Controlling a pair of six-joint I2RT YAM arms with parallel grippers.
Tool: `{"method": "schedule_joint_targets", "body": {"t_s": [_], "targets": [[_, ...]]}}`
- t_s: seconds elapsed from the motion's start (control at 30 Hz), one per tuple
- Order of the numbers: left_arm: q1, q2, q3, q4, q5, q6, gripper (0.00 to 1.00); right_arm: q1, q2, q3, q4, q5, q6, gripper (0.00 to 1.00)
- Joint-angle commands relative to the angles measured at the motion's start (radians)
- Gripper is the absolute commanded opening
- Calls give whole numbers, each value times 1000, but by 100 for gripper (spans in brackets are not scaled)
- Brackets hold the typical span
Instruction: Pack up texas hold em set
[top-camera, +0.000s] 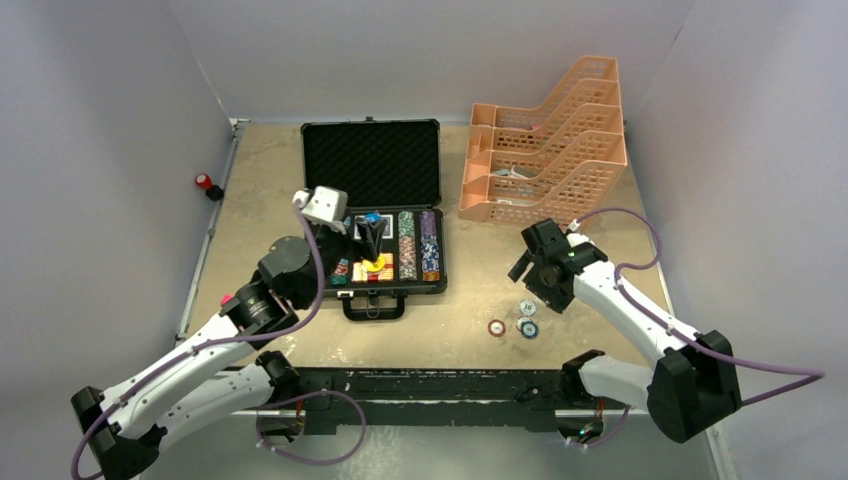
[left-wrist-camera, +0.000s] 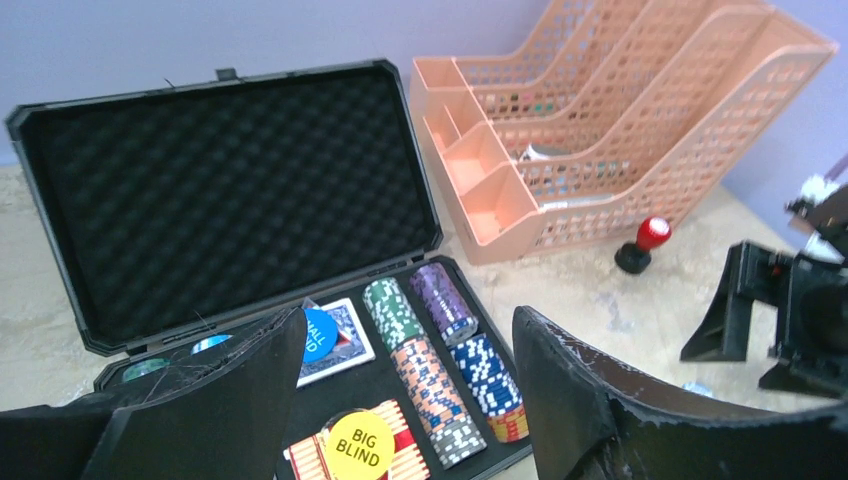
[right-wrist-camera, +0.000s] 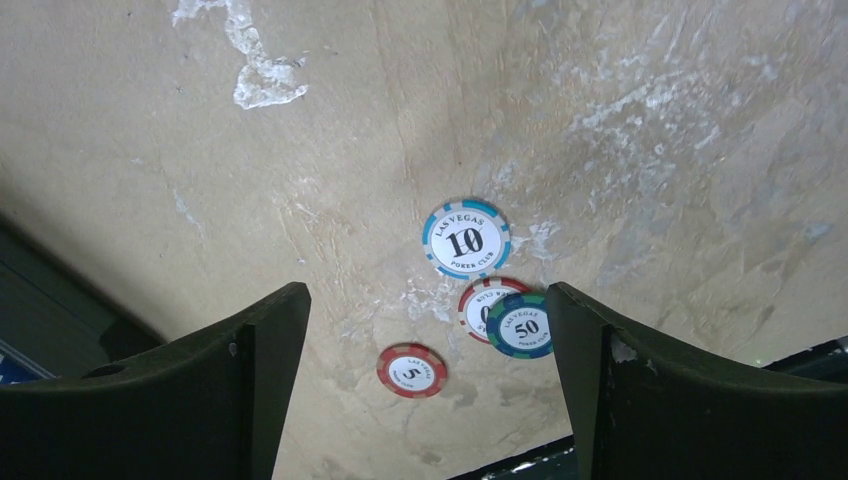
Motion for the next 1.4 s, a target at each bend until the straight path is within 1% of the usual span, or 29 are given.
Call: {"method": "schedule_joint_targets", "body": {"t_s": [0.0,0.17,0.27,0.4,0.57,0.83,1.17,1.27,1.37], "targets": [[2,-38,12,19,-73,-68,76,3,-59,-71,5,-30,139,92],[2,3,86,-100,-65,-70,78,3,-50,-136,49,-80,193,94],[2,27,121,-145,-86,-70,79,3,-8,-151,54,-138,206,91],[2,30,110,-138,-110,-58,80,3,53,-142,56,-111,178,89],[3,28,102,-128,-115,-56,80,3,102,-120,92,-90,128,85],[2,41,103,-127,-141,-63,82,3,173,-70,118,-41,50,70],[2,46,103,-131,-153,-65,84,1,190,-77,163,-33,30,62],[2,50,105,-131,-156,-65,84,1,163,-99,205,-38,16,50],[2,52,106,-133,-157,-66,84,1,153,-104,208,-29,13,45]]}}
